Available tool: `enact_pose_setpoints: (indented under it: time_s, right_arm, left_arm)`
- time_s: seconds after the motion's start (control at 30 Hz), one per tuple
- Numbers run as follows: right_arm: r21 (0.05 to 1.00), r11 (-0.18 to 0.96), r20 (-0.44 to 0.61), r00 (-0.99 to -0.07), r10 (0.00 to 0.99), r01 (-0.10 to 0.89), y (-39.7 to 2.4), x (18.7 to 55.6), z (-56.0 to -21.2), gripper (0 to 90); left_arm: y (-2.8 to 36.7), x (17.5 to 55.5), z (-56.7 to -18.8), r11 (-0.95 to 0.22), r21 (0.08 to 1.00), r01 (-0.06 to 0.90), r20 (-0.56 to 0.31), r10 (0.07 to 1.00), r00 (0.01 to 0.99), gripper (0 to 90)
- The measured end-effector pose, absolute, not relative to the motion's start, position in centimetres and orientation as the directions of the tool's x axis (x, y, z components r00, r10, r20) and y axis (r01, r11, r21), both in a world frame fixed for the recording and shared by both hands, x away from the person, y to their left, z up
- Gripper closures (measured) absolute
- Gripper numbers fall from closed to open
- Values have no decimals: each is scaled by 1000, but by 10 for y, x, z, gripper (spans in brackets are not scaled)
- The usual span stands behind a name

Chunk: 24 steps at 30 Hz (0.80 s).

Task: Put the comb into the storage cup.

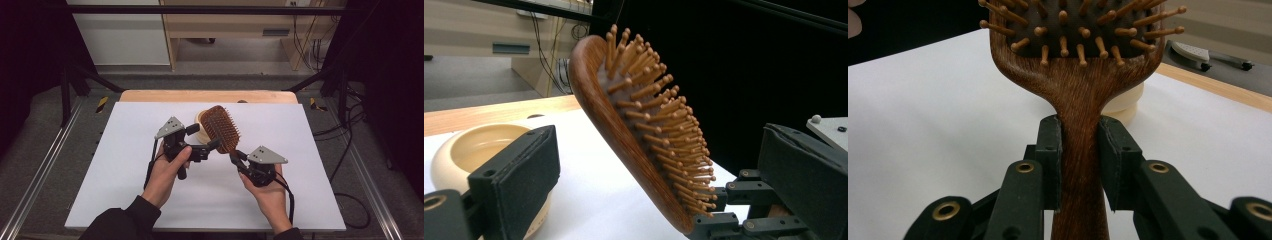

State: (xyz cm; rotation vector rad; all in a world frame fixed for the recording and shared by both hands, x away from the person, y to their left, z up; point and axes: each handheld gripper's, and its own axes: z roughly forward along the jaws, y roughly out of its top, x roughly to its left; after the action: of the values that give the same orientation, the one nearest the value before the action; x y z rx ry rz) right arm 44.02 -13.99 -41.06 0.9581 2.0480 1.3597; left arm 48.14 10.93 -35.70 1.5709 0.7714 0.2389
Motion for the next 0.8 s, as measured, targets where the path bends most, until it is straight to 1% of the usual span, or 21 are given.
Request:
enact_pose_setpoints:
  time_s: [0.3,0.57,0.8]
  right_arm:
    - [929,243,-18,-618,786,281,-144,441,-410,726]
    - [930,238,-19,-609,793,281,-146,444,-411,726]
    - [933,248,-40,-610,792,262,-141,444,-402,726]
  left_arm:
    - [108,483,-360,13,940,341,-280,601,748,32]
    - [110,482,-356,38,942,333,-286,612,738,35]
    - [117,485,-349,59,942,331,-294,623,725,34]
